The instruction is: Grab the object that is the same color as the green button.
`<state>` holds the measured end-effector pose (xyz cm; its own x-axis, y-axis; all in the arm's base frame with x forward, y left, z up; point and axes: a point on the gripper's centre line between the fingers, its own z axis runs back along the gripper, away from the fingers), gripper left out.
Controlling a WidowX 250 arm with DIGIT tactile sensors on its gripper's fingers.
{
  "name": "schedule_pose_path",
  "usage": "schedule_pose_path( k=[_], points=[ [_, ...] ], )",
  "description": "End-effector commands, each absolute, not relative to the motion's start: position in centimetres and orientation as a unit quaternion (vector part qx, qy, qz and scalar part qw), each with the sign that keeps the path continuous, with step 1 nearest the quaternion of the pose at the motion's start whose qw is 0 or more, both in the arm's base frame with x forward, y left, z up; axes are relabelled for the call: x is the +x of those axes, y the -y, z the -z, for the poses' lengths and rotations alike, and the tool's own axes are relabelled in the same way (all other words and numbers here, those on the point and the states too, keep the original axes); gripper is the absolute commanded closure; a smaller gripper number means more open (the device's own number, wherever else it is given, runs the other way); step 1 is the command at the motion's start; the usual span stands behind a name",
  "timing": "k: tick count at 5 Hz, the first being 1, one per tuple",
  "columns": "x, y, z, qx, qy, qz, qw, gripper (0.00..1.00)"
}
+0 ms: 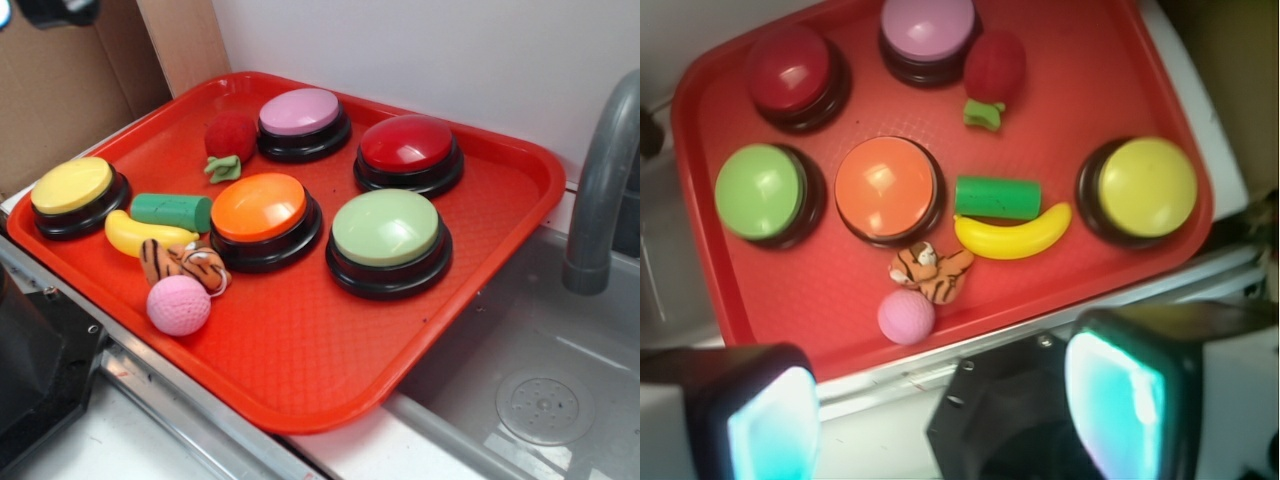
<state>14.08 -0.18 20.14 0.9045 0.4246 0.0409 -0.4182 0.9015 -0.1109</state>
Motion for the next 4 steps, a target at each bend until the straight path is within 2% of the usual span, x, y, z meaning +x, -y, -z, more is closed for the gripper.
schedule_pose_path(
  k=[1,2,3,4],
  points=[
    [17.1,-3.6,-15.6,-0.049,0.036,-0.443,0.894,0.00],
    [17.8,-4.6,-12.5,-0.026,0.035,-0.549,0.835,0.00],
    [18.4,-5.2,-9.7,-0.023,0.014,-0.598,0.801,0.00],
    [18.9,-5.3,-7.4,-0.020,0.015,-0.637,0.771,0.00]
  ],
)
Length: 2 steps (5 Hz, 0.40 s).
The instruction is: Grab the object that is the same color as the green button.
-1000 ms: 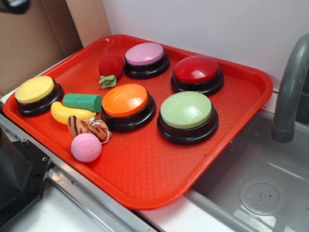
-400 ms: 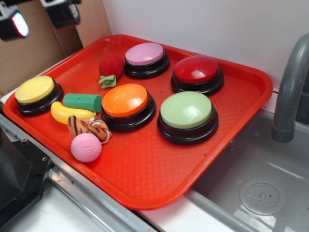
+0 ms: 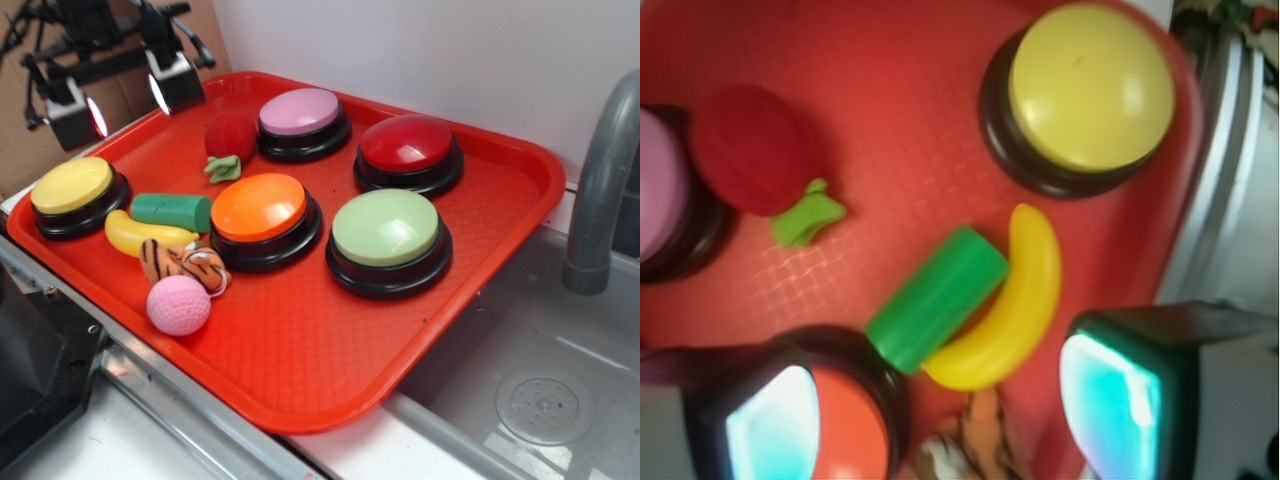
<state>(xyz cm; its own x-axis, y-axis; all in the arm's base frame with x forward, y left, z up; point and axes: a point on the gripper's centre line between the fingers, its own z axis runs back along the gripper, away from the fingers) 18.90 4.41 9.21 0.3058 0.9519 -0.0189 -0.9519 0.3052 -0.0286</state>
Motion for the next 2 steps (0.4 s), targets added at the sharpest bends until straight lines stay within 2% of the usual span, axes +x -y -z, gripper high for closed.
schedule_pose_path(
  k=[1,2],
  points=[
    [19.4,-5.3,-5.4,-0.018,-0.001,-0.652,0.758,0.00],
    [19.5,-4.9,-3.9,-0.012,-0.006,-0.659,0.752,0.00]
  ],
)
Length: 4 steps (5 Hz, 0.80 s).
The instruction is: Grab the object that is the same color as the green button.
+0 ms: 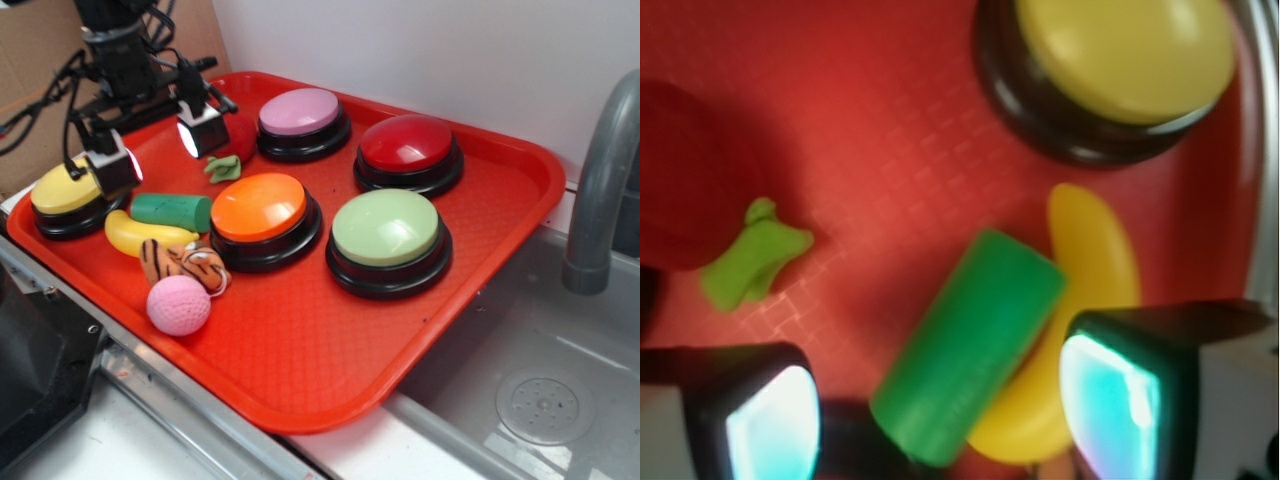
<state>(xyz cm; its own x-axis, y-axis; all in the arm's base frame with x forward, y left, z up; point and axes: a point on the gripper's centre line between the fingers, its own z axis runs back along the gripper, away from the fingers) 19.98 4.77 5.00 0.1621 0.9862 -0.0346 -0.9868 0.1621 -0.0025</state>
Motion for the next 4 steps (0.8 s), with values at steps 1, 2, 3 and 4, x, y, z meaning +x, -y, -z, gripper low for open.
schedule_pose_path(
  k=[1,2,3,4],
  points=[
    [19.5,-4.7,-2.8,-0.011,-0.011,-0.662,0.749,0.00],
    [19.3,-4.3,-1.9,-0.024,-0.023,-0.663,0.748,0.00],
    [19.3,-4.3,-1.5,-0.036,-0.010,-0.653,0.757,0.00],
    [19.3,-4.1,-1.7,-0.040,0.009,-0.631,0.774,0.99]
  ],
)
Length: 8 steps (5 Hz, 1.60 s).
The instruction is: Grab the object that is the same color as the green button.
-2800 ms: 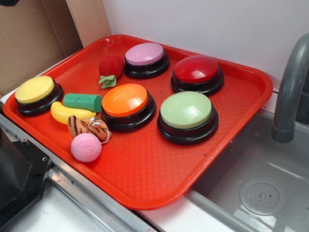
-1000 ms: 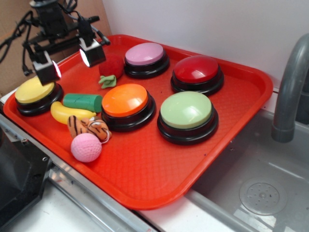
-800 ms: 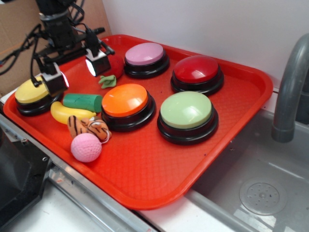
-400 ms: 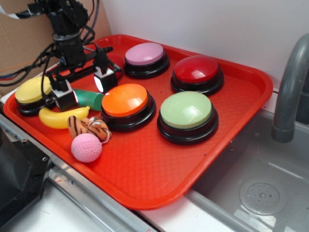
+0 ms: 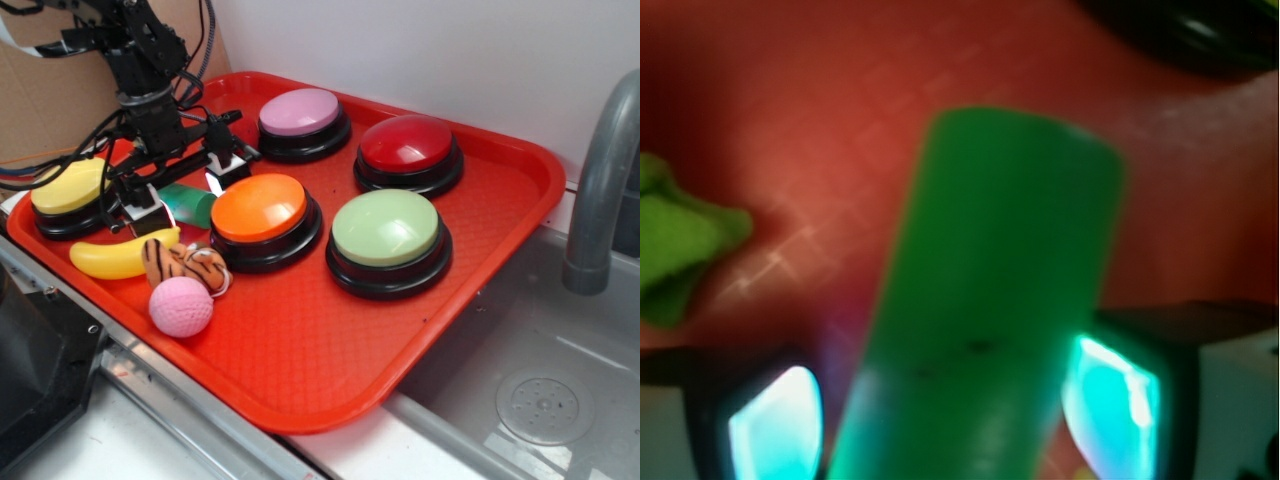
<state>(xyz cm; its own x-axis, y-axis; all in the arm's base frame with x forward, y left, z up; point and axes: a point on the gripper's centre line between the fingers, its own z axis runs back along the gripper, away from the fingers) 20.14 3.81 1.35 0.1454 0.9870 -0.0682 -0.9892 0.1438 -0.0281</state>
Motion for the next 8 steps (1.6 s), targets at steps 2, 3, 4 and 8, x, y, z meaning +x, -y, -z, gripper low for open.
schedule_pose_path(
  k=[2,3,4,8],
  points=[
    [20.0,-4.6,-4.7,-0.029,0.047,-0.555,0.830,1.00],
    [21.0,-4.6,-8.1,-0.027,0.055,-0.456,0.888,1.00],
    [22.4,-4.5,-11.2,-0.023,0.060,-0.363,0.930,1.00],
    [25.4,-3.0,-16.9,-0.032,0.071,-0.134,0.988,1.00]
  ],
)
